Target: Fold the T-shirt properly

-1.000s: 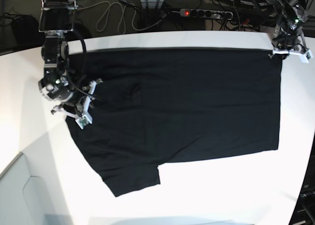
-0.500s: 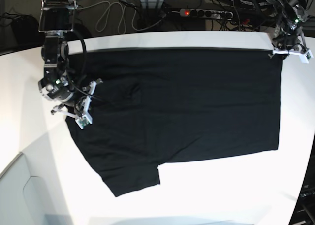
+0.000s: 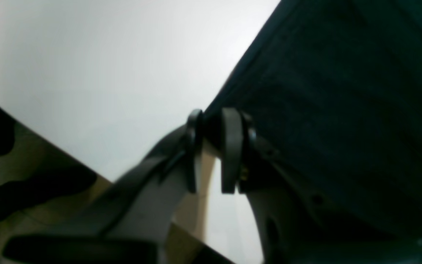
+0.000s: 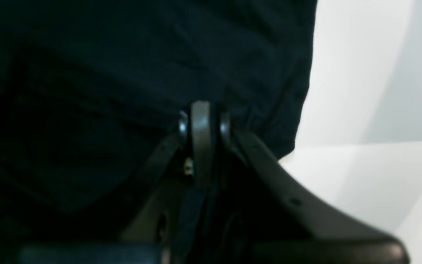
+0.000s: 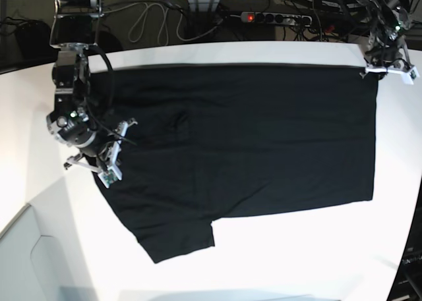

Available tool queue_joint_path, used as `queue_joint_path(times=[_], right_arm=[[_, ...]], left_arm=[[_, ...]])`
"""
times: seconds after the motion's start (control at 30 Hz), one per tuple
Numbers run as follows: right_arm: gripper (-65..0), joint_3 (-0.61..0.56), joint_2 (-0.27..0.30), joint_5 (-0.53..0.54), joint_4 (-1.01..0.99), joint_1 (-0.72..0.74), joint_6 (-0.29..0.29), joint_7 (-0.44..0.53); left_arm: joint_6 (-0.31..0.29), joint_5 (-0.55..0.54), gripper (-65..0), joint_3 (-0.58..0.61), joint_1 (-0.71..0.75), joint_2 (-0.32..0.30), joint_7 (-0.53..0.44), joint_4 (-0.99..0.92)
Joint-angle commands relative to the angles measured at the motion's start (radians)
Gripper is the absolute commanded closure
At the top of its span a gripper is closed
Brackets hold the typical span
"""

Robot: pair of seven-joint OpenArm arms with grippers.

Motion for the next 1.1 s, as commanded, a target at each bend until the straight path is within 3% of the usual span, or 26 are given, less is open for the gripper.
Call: queue_joint_path(times=[0.0, 0.1, 0.27, 0.37, 1.07], right_arm=[[-1.4, 0.002, 0.006, 0.005, 0.005, 0.017, 0.016, 0.012], [-8.1, -0.001, 0.006, 0.005, -0.051, 0.039, 0.016, 0.011], [-28.9, 0.002, 0.008, 0.005, -0.160, 0.054, 0.016, 0.020], [-36.5, 0.003, 0.008, 0.005, -0.166, 0.053, 0.016, 0.058], [-37.3, 0.003, 0.008, 0.005, -0.238, 0.069, 0.016, 0.075]], left_arm=[[0.000, -0.004, -9.0, -0.009, 0.002, -0.018, -0.016, 0.017], [0.000, -0.004, -9.0, -0.009, 0.002, -0.016, -0.014, 0.017], [0.000, -0.004, -9.0, -0.009, 0.002, -0.016, -0.014, 0.017], [0.000, -0.004, -9.0, -0.009, 0.002, -0.016, -0.014, 0.017], [0.000, -0.004, -9.0, -0.009, 0.002, -0.016, -0.016, 0.017]])
